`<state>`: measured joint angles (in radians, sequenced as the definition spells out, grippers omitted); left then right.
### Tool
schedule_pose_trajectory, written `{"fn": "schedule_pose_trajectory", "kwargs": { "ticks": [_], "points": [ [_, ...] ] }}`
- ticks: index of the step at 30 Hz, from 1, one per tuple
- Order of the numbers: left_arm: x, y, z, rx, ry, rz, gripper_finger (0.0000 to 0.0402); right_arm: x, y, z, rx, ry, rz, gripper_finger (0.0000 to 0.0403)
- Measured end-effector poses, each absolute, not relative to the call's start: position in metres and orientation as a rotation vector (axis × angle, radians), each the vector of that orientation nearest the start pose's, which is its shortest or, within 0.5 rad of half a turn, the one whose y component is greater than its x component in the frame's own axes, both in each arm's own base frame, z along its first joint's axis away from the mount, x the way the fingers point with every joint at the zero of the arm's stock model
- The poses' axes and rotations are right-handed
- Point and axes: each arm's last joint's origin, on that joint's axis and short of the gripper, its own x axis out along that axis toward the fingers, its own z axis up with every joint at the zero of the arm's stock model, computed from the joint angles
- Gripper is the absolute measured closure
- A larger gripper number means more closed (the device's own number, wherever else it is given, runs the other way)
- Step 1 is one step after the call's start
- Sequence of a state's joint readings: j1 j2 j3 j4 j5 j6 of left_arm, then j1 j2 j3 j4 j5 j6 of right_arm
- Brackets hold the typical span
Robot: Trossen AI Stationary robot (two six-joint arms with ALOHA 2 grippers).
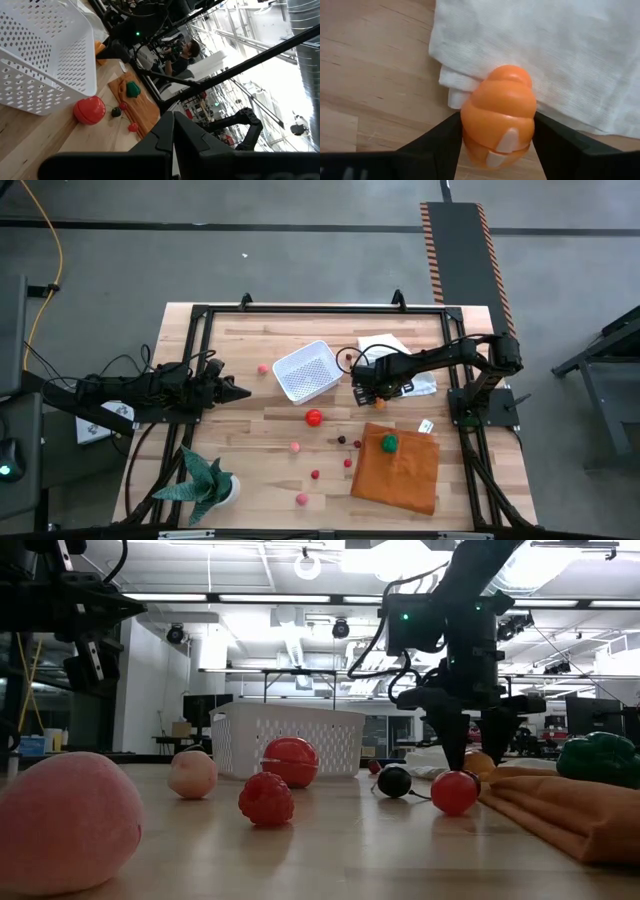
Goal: Pick and placing Produce into tupperware
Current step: Put the croissant in the basket
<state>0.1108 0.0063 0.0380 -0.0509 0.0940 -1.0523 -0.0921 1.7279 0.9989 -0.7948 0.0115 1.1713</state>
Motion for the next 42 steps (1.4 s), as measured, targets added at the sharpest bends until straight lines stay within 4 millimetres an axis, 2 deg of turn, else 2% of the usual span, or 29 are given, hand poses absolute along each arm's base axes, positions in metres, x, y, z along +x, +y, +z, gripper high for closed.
{"fn": "schedule_pose_trajectory", "kwargs": {
  "ticks": [20,34,42],
  "points": [
    [0.095,0.008,0.171,-1.053,0.009,0.025,0.0401,0.289,-0.025,0.151,1.022,1.323,-0.915,0.0192],
    [0.095,0.008,0.171,-1.046,0.008,0.026,0.0401,0.312,-0.049,0.195,0.960,1.257,-0.830,0.0192],
    [0.095,0.008,0.171,-1.045,0.009,0.026,0.0401,0.317,-0.060,0.222,0.906,1.263,-0.803,0.0192]
  ]
}}
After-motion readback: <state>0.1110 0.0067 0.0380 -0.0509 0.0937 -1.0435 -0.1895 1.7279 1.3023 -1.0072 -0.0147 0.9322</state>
